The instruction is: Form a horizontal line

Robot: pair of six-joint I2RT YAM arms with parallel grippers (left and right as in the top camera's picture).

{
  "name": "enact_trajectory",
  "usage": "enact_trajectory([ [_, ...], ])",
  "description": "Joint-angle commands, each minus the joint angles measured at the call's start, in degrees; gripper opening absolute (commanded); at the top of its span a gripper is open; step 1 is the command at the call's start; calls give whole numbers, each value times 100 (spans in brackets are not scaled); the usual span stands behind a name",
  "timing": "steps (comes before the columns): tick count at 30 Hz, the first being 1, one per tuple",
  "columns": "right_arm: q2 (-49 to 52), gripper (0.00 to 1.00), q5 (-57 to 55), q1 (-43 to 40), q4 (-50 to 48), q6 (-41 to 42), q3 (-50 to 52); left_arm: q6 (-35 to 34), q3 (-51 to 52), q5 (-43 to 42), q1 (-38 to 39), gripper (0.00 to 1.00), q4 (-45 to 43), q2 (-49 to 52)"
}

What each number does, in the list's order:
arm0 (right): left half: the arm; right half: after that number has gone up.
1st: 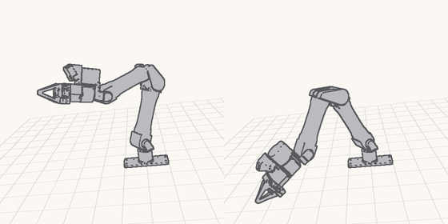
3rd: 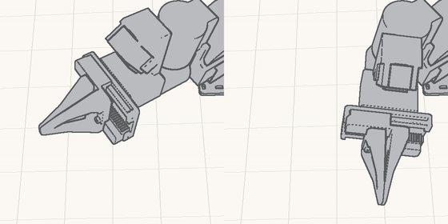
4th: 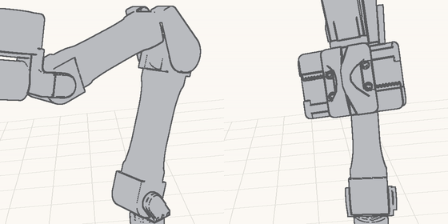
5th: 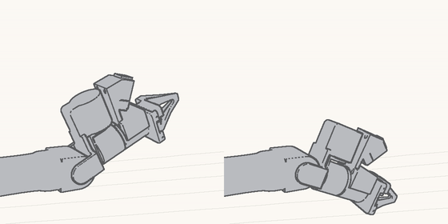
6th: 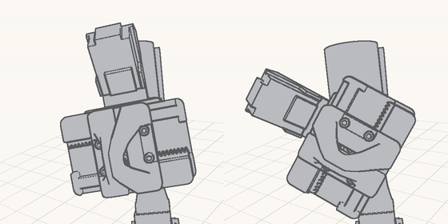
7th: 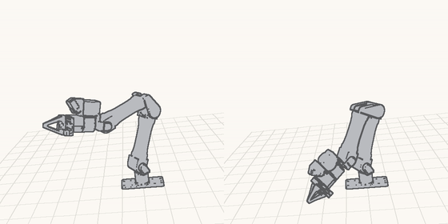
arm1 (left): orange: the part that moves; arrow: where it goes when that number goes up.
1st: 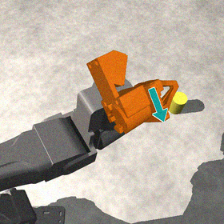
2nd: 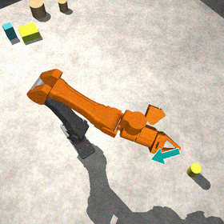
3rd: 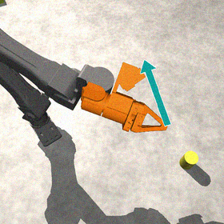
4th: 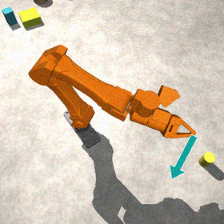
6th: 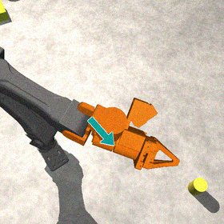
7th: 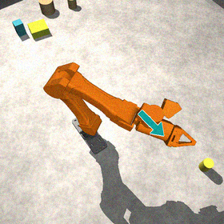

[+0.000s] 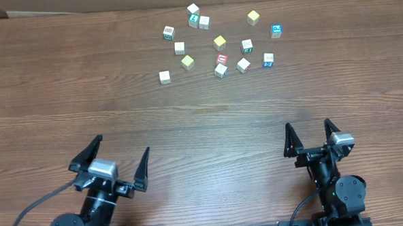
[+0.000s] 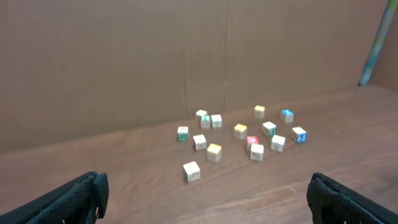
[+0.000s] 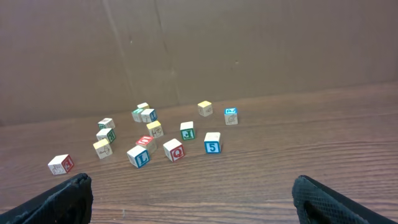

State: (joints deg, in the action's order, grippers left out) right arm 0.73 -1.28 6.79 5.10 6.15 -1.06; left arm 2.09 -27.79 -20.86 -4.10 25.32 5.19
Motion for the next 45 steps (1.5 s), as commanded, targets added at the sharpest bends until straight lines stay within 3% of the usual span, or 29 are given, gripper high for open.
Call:
enact_trajectory([
  [1, -55, 100, 35, -22, -35, -24, 59, -133, -715, -72, 37, 100, 275, 664],
  [8, -55, 100, 35, -22, -35, -24, 59, -232, -2577, -367, 39, 100, 1419, 2463],
  [13, -55, 100, 35, -22, -37, -24, 59, -227, -3803, -1054, 37, 100, 2435, 3628],
  [17, -55, 100, 35, -22, -37, -24, 59, -601, -3947, -1480, 37, 100, 2605, 4122],
  [25, -55, 100, 35, -22, -37, -24, 59, -332, -3947, -3025, 37, 100, 2277, 4800],
  [30, -55, 100, 35, -22, -37, -24, 59, -387, -3947, -3276, 37, 100, 2114, 5302],
  [36, -55, 100, 35, -22, -37, -24, 59, -1139, -4035, -1934, 195, 100, 2118, 5792],
  [45, -55, 100, 35, -22, -35, -24, 59, -1499, -5423, 1912, 1718, 100, 2518, 6977],
])
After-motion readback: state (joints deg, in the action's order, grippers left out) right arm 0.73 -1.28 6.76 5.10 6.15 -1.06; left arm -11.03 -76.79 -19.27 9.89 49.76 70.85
